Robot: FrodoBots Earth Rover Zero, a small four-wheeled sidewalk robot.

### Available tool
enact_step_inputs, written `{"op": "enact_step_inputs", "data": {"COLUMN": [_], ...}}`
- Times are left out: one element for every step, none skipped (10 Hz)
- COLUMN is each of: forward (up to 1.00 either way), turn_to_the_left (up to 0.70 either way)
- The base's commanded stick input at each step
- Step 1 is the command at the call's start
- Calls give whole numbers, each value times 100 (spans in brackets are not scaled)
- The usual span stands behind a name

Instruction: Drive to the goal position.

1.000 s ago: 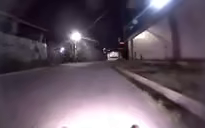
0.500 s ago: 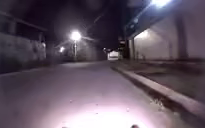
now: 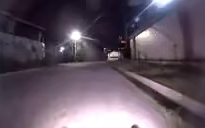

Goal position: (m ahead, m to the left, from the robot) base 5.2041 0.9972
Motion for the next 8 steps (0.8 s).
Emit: {"op": "enact_step_inputs", "data": {"forward": [70,70,70,70,70,70,70,70], "turn_to_the_left": [0,0,0,0,0,0,0,0]}}
